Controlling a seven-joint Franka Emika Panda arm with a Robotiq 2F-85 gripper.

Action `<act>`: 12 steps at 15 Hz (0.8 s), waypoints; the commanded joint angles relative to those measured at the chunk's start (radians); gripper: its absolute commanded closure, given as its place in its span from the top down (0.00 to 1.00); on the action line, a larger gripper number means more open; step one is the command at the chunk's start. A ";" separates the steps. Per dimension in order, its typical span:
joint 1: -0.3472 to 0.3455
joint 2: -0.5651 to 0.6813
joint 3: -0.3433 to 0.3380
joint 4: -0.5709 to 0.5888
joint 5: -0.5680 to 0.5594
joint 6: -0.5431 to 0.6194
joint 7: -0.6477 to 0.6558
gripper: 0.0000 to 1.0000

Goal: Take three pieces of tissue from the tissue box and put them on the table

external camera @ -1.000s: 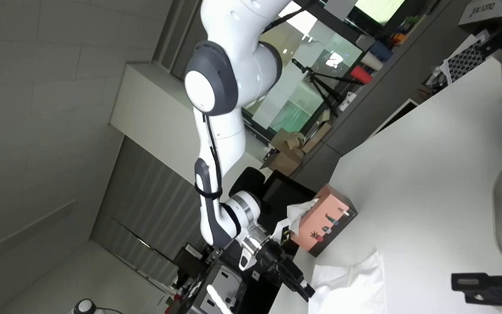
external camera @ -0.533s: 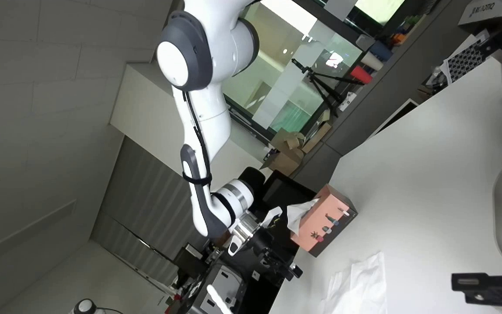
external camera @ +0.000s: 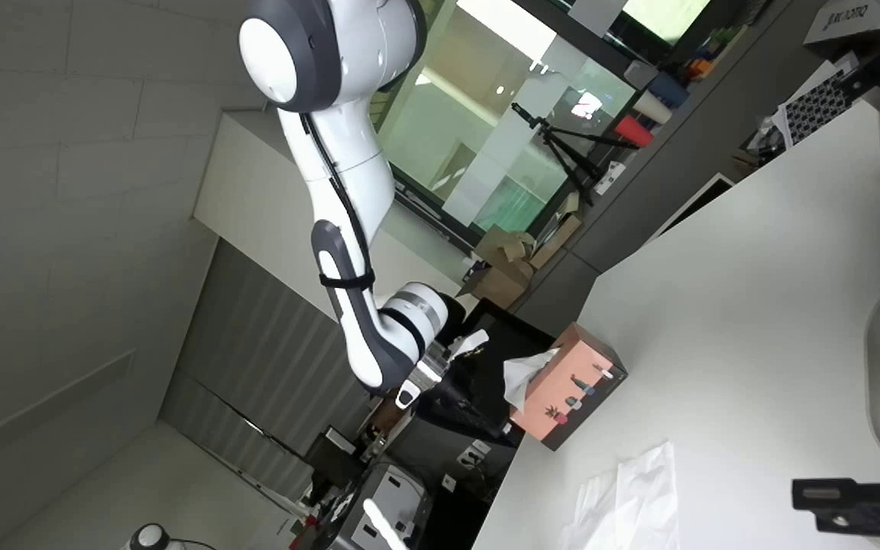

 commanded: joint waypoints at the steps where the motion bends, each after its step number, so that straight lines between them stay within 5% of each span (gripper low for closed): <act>1: 0.016 -0.095 -0.058 -0.129 -0.111 0.128 0.178 1.00; 5: 0.042 -0.124 -0.128 -0.180 -0.259 0.250 0.321 1.00; 12: 0.092 -0.123 -0.254 -0.188 -0.505 0.292 0.544 1.00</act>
